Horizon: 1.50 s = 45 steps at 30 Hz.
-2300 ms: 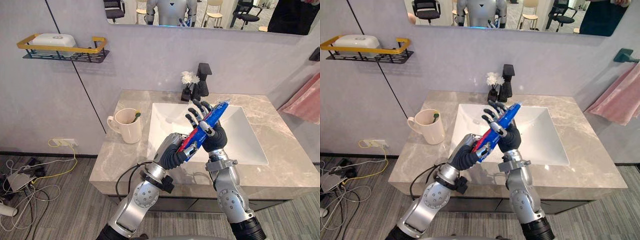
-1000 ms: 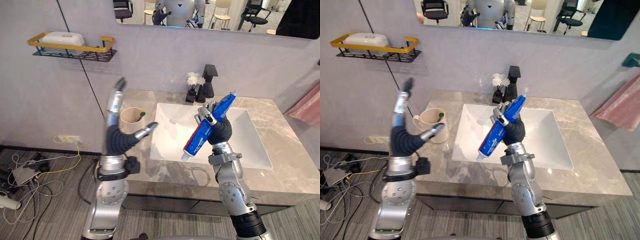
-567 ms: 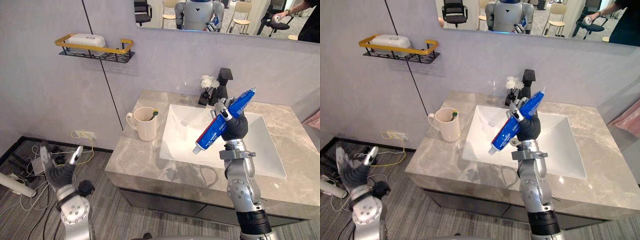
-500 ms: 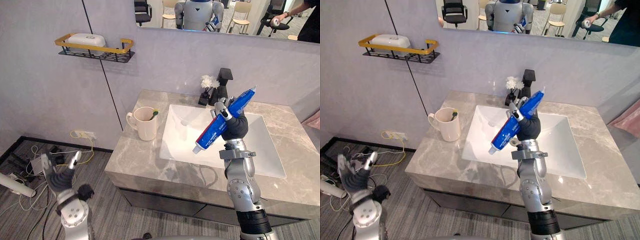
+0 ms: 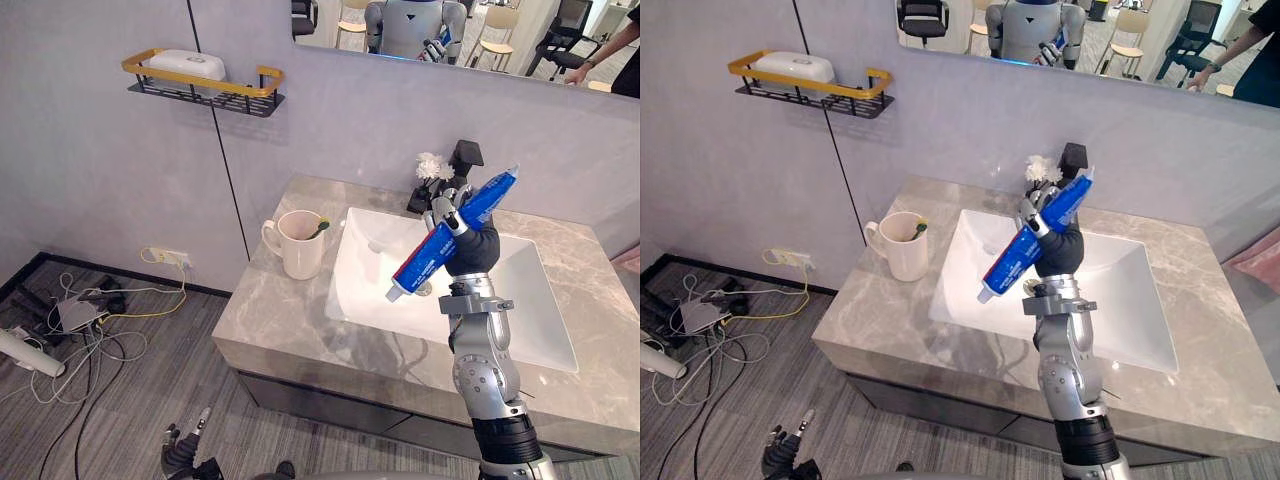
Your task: Organize washtable
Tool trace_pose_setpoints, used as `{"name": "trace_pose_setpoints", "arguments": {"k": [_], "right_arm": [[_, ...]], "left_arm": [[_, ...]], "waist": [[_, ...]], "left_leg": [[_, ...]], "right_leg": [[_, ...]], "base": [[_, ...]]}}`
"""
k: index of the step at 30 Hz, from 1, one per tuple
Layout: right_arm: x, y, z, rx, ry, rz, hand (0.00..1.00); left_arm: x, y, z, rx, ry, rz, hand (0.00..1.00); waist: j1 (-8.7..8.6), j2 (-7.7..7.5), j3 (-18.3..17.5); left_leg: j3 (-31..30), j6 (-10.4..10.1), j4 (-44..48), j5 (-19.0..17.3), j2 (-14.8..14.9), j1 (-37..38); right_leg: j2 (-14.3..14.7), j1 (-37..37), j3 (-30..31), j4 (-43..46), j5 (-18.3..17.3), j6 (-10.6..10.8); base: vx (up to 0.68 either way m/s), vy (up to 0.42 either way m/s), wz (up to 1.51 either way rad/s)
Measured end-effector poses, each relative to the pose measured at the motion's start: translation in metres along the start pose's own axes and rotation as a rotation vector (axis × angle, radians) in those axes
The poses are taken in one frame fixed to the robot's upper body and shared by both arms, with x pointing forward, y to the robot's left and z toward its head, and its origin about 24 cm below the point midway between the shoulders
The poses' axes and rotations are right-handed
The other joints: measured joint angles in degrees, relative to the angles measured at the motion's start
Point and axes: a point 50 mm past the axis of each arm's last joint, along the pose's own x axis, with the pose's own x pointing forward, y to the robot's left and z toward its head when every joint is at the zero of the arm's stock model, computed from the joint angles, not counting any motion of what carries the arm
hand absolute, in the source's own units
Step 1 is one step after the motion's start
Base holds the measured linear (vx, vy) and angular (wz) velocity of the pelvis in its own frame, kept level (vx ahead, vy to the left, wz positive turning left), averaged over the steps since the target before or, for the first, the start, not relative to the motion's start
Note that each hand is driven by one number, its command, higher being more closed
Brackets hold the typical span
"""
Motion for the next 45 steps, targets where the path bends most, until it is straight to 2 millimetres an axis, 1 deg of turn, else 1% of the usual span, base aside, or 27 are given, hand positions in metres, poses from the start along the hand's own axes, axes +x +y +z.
{"name": "trace_pose_setpoints", "arguments": {"k": [2,3,5,9,11,14,16,18,20,24,25,27,32,36,37,39,42,45], "right_arm": [[0.007,0.003,0.004,-0.046,-0.016,0.023,1.0],[0.015,0.006,0.009,-0.095,-0.039,0.044,1.0],[0.02,0.009,0.013,-0.123,-0.059,0.066,1.0],[0.037,0.019,0.027,-0.19,-0.145,0.109,1.0],[0.049,0.025,0.038,-0.219,-0.204,0.131,1.0],[0.059,0.03,0.053,-0.252,-0.287,0.133,1.0],[0.063,0.032,0.058,-0.27,-0.322,0.128,1.0],[0.07,0.033,0.062,-0.293,-0.35,0.114,1.0],[0.082,0.036,0.065,-0.318,-0.366,0.113,1.0],[0.095,0.041,0.068,-0.358,-0.383,0.121,1.0],[0.099,0.042,0.07,-0.368,-0.386,0.121,1.0],[0.105,0.044,0.069,-0.385,-0.376,0.132,1.0],[0.12,0.059,0.062,-0.408,-0.344,0.209,1.0],[0.123,0.059,0.051,-0.415,-0.282,0.242,1.0],[0.124,0.058,0.047,-0.411,-0.257,0.248,1.0],[0.126,0.056,0.044,-0.407,-0.232,0.25,1.0],[0.134,0.052,0.038,-0.405,-0.188,0.235,1.0],[0.14,0.059,0.036,-0.406,-0.176,0.259,1.0]], "left_arm": [[0.0,-0.004,-0.003,0.016,0.013,-0.022,0.0],[0.0,-0.009,-0.005,0.038,0.028,-0.049,0.0],[0.001,-0.012,-0.004,0.055,0.024,-0.061,0.0],[0.003,-0.013,0.0,0.096,0.017,-0.093,0.0],[0.005,-0.013,0.001,0.104,0.014,-0.096,0.0],[0.006,-0.013,0.005,0.13,0.0,-0.102,0.0],[0.007,-0.015,0.006,0.158,-0.008,-0.115,0.0],[0.008,-0.018,0.009,0.174,-0.017,-0.126,0.0],[0.008,-0.018,0.01,0.174,-0.018,-0.127,0.0],[0.008,-0.019,0.009,0.179,-0.017,-0.13,0.0],[0.008,-0.02,0.009,0.182,-0.019,-0.133,0.0],[0.008,-0.019,0.01,0.2,-0.022,-0.14,0.0],[0.009,-0.018,0.009,0.233,-0.018,-0.157,0.0],[0.009,-0.017,0.009,0.248,-0.02,-0.162,0.0],[0.009,-0.018,0.009,0.258,-0.022,-0.168,0.0],[0.009,-0.019,0.01,0.275,-0.027,-0.177,0.0],[0.009,-0.019,0.01,0.28,-0.029,-0.18,0.0],[0.009,-0.019,0.011,0.281,-0.036,-0.18,0.0]], "waist": [[-0.02,-0.16,0.12],[0.02,-0.32,0.3],[0.04,-0.51,0.62],[0.14,-0.81,0.94],[0.19,-0.98,1.51],[0.33,-1.15,2.22],[0.7,-1.14,2.25],[1.47,-1.13,2.26],[1.65,-1.14,2.26],[2.22,-1.06,2.39],[2.69,-1.0,2.48],[3.01,-0.91,2.55],[3.03,-0.93,3.94],[3.47,-0.99,4.06],[3.82,-0.99,4.07],[4.02,-0.98,4.09],[4.31,-1.0,4.49],[4.56,-1.05,5.66]], "left_leg": [[-0.09,0.0,0.0,-0.01,0.05,-0.1],[-0.1,-0.01,0.0,-0.02,0.08,-0.14],[-0.12,-0.01,0.0,-0.01,0.13,-0.16],[-0.21,-0.02,0.0,-0.05,0.11,-0.41],[-0.36,-0.02,0.0,-0.06,0.1,-0.57],[-0.78,-0.02,-0.01,-0.05,0.06,-0.87],[-0.89,-0.02,-0.01,-0.05,0.04,-1.03],[-0.92,-0.02,0.0,-0.05,0.04,-1.25],[-1.1,-0.01,0.0,-0.02,0.02,-1.85],[-1.15,-0.01,0.0,-0.02,-0.01,-1.91],[-1.15,-0.01,0.0,-0.02,0.0,-1.93],[-1.27,-0.01,0.0,-0.02,0.0,-1.98],[-1.51,-0.01,-0.01,-0.02,0.03,-2.12],[-1.64,-0.01,0.0,-0.02,-0.03,-2.31],[-1.69,-0.01,0.0,-0.02,-0.03,-2.53],[-1.7,-0.01,0.0,-0.01,-0.03,-2.72],[-1.71,-0.01,0.0,-0.01,-0.01,-2.73],[-1.71,-0.01,0.01,-0.01,0.04,-2.87]], "right_leg": [[0.05,0.0,-0.07,-0.1,0.0,0.0],[0.07,0.0,-0.08,-0.17,0.0,0.0],[0.1,0.0,-0.09,-0.18,0.0,0.0],[0.09,-0.09,-0.2,-0.32,0.0,-0.01],[0.09,-0.14,-0.34,-0.36,0.0,-0.01],[0.08,-0.19,-0.78,-0.43,-0.04,0.02],[0.07,-0.27,-0.95,-0.46,-0.07,0.06],[0.07,-0.44,-1.05,-0.49,-0.07,0.06],[0.08,-0.94,-1.23,-0.48,-0.07,0.06],[0.05,-0.97,-1.34,-0.48,-0.07,0.06],[0.06,-0.99,-1.36,-0.48,-0.07,0.06],[0.07,-0.98,-1.49,-0.48,-0.07,0.06],[0.09,-1.04,-1.63,-0.46,-0.07,0.06],[0.07,-1.13,-1.82,-0.49,-0.07,0.06],[0.08,-1.2,-1.95,-0.52,-0.07,0.06],[0.09,-1.2,-2.0,-0.53,-0.07,0.06],[0.11,-1.19,-2.07,-0.54,-0.07,0.06],[0.14,-1.32,-2.07,-0.54,-0.07,0.06]], "base": [[0.0,0.0,0.0],[0.0,0.0,0.0],[0.0,0.0,0.0],[0.0,0.0,0.0],[-0.02,-0.015,0.03],[-0.02,-0.021,0.07],[-0.01,-0.01,0.03],[0.0,0.0,0.0],[-0.02,-0.017,0.04],[0.0,0.0,0.0],[0.0,0.0,0.0],[-0.03,-0.018,0.02],[-0.04,-0.016,0.02],[-0.01,-0.004,0.01],[0.0,0.0,0.0],[0.0,0.0,0.0],[0.0,0.0,0.0],[-0.05,-0.017,0.0]]}}
